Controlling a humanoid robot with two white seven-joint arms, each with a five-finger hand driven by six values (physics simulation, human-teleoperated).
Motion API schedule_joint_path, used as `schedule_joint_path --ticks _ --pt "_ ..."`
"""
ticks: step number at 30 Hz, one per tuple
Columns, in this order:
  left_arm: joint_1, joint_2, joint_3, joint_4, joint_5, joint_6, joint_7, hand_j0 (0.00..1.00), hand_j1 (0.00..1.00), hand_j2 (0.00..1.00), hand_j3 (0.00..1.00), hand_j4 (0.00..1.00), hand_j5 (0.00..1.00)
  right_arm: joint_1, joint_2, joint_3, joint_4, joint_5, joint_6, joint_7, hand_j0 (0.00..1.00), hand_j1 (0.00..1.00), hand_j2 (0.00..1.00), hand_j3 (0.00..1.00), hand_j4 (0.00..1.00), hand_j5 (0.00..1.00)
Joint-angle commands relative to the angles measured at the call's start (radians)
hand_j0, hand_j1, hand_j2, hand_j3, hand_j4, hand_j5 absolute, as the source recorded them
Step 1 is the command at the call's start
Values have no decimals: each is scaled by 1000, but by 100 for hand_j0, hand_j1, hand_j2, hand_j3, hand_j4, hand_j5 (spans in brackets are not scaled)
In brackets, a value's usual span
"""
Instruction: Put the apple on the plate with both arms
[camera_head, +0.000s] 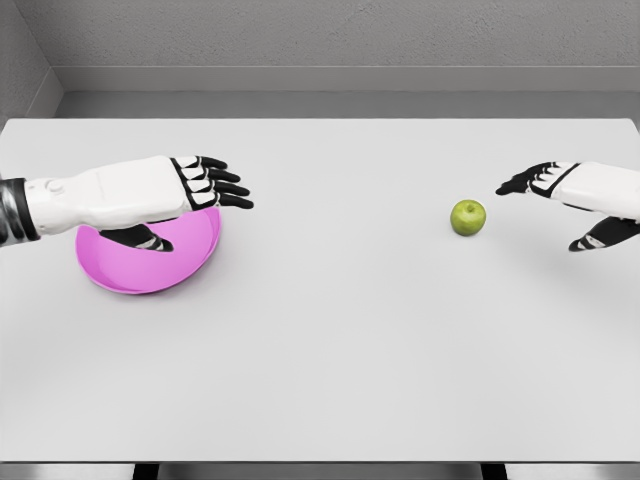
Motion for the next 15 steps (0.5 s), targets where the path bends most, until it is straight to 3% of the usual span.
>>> schedule_joint_path --ticks 1,8,11,15 --pt "0 1 -1 6 6 2 -1 100 100 100 100 100 100 0 -2 -1 -2 -9 2 0 100 100 100 100 100 100" --pt "-17 -3 -12 6 6 2 -3 100 100 100 100 100 100 3 -19 -1 -3 -61 2 -11 100 100 100 100 100 100" --pt "-15 -3 -15 5 5 2 -47 100 100 100 100 100 100 0 -55 44 -3 -147 2 6 100 100 100 100 100 100" --pt "-17 -25 -21 -1 5 2 -64 100 100 100 100 100 100 -32 -16 139 -2 -383 2 58 100 100 100 100 100 100"
